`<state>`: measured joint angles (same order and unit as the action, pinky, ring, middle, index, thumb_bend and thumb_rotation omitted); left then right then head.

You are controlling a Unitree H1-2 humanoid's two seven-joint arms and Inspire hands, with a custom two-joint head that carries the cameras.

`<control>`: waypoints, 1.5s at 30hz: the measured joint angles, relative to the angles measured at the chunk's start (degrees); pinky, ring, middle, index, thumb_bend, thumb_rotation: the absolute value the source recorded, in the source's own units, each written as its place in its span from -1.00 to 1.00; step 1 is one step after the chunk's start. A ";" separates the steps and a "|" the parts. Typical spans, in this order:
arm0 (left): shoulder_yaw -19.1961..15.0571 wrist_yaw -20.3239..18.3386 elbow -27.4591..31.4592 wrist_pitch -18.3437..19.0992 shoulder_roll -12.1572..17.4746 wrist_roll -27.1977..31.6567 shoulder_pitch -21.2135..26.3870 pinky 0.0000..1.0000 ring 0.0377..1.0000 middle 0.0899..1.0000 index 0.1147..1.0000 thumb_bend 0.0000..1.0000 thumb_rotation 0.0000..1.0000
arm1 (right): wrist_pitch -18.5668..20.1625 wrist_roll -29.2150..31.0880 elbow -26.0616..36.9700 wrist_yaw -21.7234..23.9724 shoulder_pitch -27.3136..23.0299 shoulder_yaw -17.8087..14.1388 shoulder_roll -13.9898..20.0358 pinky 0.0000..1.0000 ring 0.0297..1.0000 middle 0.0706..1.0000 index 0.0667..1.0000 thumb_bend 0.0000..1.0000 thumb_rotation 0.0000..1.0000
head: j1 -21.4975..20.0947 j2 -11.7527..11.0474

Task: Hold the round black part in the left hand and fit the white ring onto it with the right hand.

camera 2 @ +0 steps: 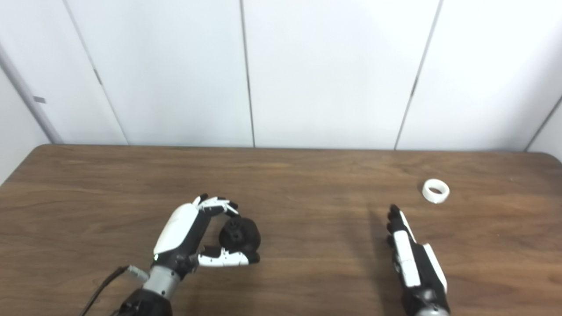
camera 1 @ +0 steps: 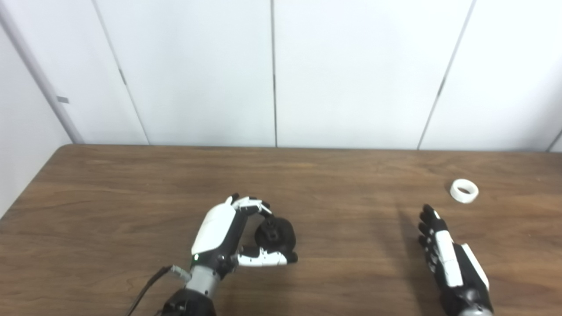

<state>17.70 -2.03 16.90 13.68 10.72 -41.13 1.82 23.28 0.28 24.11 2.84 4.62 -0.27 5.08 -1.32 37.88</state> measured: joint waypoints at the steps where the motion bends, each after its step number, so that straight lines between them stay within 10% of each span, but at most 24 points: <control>1: 0.41 0.05 -0.46 -0.79 -0.15 -0.46 -0.35 1.00 0.75 0.49 -0.17 0.05 -0.89 | 0.40 -0.31 0.25 -0.02 -0.06 0.26 -0.06 1.00 1.00 1.00 1.00 0.23 1.00 | -0.61 0.44; 41: 2.11 11.19 -8.63 -14.53 -0.83 -10.29 -5.33 1.00 0.69 0.47 -0.17 0.05 -0.89 | 4.06 -1.71 8.09 -0.40 -1.12 -1.26 -1.69 1.00 1.00 0.99 1.00 0.29 1.00 | -5.44 6.24; 45: 1.98 12.30 -9.00 -15.07 -0.83 -10.46 -5.32 1.00 0.69 0.46 -0.17 0.05 -0.90 | 4.06 -3.02 8.09 -0.76 -1.78 -1.99 -1.68 1.00 0.93 0.90 0.92 0.04 0.14 | -6.24 6.15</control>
<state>19.68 10.27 7.90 -1.39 9.89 -51.60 -3.51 27.34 -2.74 32.20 2.07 2.84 -2.26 3.41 -7.56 44.03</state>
